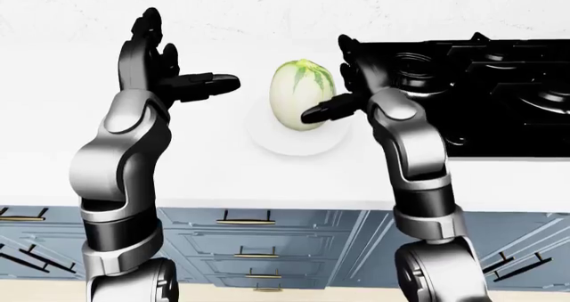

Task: Pick the zucchini from the plate and place it in the pan.

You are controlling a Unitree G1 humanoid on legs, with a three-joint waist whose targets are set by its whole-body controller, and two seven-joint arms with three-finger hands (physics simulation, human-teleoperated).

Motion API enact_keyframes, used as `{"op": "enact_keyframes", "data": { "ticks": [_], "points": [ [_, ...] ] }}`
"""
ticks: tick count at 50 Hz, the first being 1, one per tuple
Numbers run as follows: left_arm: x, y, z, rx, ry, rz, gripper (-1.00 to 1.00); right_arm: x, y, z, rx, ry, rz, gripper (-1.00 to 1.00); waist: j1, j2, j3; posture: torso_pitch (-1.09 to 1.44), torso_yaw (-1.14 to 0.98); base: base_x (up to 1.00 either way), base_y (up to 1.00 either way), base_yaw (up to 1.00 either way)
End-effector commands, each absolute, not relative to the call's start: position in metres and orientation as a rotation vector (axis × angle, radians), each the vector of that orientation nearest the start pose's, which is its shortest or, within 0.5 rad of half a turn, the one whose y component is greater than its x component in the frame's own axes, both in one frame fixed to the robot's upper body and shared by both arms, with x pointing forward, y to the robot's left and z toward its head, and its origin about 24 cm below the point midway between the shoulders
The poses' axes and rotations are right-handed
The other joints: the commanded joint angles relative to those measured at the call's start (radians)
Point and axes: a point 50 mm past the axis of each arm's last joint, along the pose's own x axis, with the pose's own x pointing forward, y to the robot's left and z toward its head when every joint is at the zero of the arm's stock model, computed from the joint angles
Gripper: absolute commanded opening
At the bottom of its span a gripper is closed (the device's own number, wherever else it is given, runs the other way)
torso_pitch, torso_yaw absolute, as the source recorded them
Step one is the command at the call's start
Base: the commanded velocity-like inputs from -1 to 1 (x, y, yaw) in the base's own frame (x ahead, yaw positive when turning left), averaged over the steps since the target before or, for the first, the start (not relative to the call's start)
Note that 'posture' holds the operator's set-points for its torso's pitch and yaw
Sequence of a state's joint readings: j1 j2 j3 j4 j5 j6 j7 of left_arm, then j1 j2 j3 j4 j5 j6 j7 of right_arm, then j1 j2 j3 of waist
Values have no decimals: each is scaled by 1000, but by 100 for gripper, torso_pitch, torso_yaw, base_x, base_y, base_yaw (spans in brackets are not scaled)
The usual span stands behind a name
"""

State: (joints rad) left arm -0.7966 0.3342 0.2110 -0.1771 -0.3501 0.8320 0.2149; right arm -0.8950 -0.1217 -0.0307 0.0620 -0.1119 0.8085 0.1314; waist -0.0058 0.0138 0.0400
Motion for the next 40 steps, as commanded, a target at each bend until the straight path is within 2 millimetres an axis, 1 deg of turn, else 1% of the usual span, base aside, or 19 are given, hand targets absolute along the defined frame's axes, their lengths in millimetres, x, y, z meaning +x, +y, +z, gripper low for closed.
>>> {"op": "enact_keyframes", "data": {
  "ticks": [1,11,19,40],
  "points": [
    [326,190,279,-52,-257,105,100,361,-112,249,-238,-101,155,100,0,3,-29,0,0,0,0,0],
    [326,190,278,-51,-256,104,100,376,-109,238,-244,-70,161,100,-1,5,-31,0,0,0,0,0],
    [327,190,278,-51,-257,103,100,384,-105,242,-258,-68,167,100,-1,6,-32,0,0,0,0,0],
    [327,190,276,-49,-254,104,100,403,-98,234,-298,-29,187,100,-1,8,-34,0,0,0,0,0]
  ]
}}
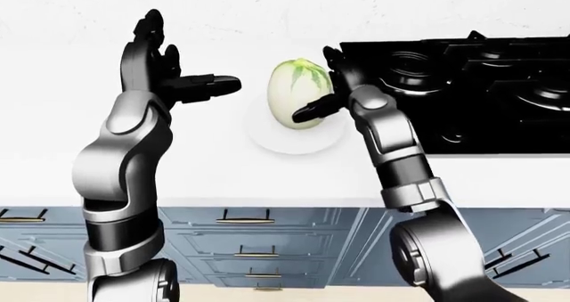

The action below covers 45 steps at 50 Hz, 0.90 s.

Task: Pick the zucchini from the plate and place it in the pan.

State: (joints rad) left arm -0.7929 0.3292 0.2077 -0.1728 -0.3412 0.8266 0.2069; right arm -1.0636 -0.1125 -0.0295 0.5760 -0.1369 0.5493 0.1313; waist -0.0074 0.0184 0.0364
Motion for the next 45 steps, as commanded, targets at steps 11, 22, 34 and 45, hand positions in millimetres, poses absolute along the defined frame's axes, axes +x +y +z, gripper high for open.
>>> {"op": "enact_keyframes", "data": {
  "ticks": [11,22,34,45],
  "points": [
    [327,189,277,-48,-255,104,100,406,-95,229,-307,-24,191,100,0,3,-30,0,0,0,0,0],
    [327,189,277,-48,-255,103,100,409,-95,230,-308,-28,187,100,0,4,-31,0,0,0,0,0],
    [327,189,277,-48,-255,103,100,409,-94,231,-320,-30,187,84,1,3,-31,0,0,0,0,0],
    [328,189,275,-47,-252,102,100,409,-95,232,-330,-32,185,63,2,3,-32,0,0,0,0,0]
  ]
}}
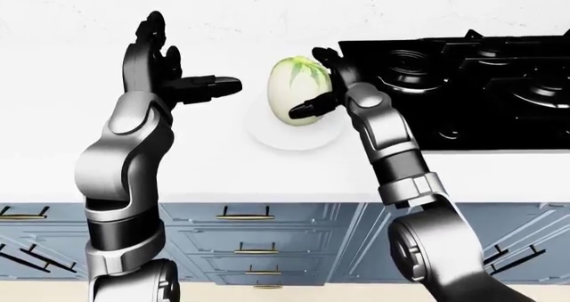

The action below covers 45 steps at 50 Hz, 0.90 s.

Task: Pick the zucchini from the plate and place it in the pan.

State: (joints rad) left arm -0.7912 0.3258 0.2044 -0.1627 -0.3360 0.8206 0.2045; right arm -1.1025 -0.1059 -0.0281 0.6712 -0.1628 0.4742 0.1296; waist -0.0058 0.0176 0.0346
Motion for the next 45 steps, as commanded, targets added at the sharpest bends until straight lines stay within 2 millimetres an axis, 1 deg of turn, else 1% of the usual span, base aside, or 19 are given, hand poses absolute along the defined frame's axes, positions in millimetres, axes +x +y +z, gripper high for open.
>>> {"op": "enact_keyframes", "data": {
  "ticks": [1,5,10,14,16,17,20,21,23,24,25,26,27,29,34,39,43,45],
  "points": [
    [329,189,275,-47,-252,102,100,409,-95,232,-330,-32,185,57,0,4,-30,0,0,0,0,0],
    [328,189,276,-47,-253,103,100,409,-94,233,-332,-32,185,29,0,3,-30,0,0,0,0,0],
    [327,189,276,-47,-253,103,100,408,-94,232,-331,-32,184,29,1,3,-31,0,0,0,0,0],
    [328,189,275,-46,-252,104,100,408,-94,232,-330,-33,182,23,1,3,-32,0,0,0,0,0],
    [328,189,275,-46,-252,104,100,408,-94,232,-330,-36,180,15,1,3,-32,0,0,0,0,0],
    [328,189,275,-46,-252,104,100,408,-94,233,-331,-38,179,4,1,3,-33,0,0,0,0,0],
    [328,189,275,-46,-252,104,100,408,-93,234,-332,-45,175,2,0,3,-33,0,0,0,0,0],
    [328,189,276,-46,-253,104,100,408,-92,235,-331,-47,173,-3,0,3,-33,0,0,0,0,0],
    [328,189,275,-46,-252,103,100,408,-92,238,-324,-55,166,-21,0,3,-33,0,0,0,0,0],
    [328,189,275,-46,-252,103,100,408,-92,240,-320,-60,163,-38,0,3,-33,0,0,0,0,0],
    [328,189,275,-46,-252,103,100,408,-91,243,-315,-67,159,-73,0,3,-33,0,0,0,0,0],
    [328,189,275,-46,-252,103,100,408,-91,244,-313,-70,157,-95,0,4,-33,0,0,0,0,0],
    [328,189,275,-46,-252,104,100,408,-90,248,-305,-80,152,-100,0,4,-33,0,0,0,0,0],
    [328,189,275,-46,-253,104,100,409,-90,250,-298,-90,145,-100,0,4,-32,0,0,0,0,0],
    [328,189,275,-46,-253,104,100,407,-88,265,-276,-124,131,-100,0,4,-29,0,0,0,0,0],
    [328,189,275,-47,-253,104,100,406,-90,277,-264,-148,112,-100,0,3,-26,0,0,0,0,0],
    [327,189,276,-47,-253,104,100,402,-88,291,-262,-166,108,-100,0,2,-25,0,0,0,0,0],
    [327,189,277,-47,-253,104,100,399,-88,302,-262,-176,105,-100,0,2,-24,0,0,0,0,0]
  ]
}}
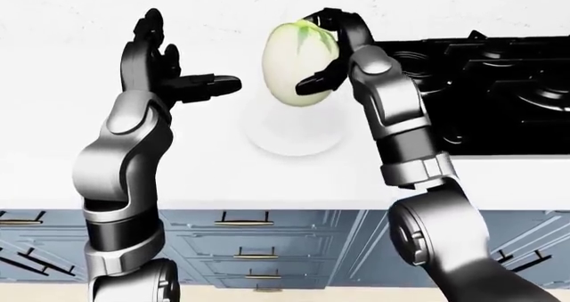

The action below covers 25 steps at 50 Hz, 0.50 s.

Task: Pick the zucchini from the plate and place it in the pan.

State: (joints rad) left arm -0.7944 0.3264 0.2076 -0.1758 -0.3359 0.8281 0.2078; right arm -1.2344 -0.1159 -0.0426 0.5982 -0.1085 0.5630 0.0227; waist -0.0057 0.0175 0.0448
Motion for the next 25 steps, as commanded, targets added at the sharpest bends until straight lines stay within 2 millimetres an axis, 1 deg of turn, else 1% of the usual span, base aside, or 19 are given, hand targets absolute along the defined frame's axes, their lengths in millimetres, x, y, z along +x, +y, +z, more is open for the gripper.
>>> {"op": "enact_keyframes", "data": {
  "ticks": [1,7,14,25],
  "points": [
    [327,189,276,-47,-252,104,100,398,-88,308,-261,-183,102,-100,0,2,-34,0,0,0,0,0],
    [326,189,278,-47,-255,104,100,391,-89,334,-259,-207,96,-100,0,3,-28,0,0,0,0,0],
    [326,190,280,-48,-258,106,100,384,-93,353,-253,-229,79,-100,0,2,-24,0,0,0,0,0],
    [325,191,280,-47,-260,108,100,373,-96,363,-267,-215,75,-100,1,3,-22,0,0,0,0,0]
  ]
}}
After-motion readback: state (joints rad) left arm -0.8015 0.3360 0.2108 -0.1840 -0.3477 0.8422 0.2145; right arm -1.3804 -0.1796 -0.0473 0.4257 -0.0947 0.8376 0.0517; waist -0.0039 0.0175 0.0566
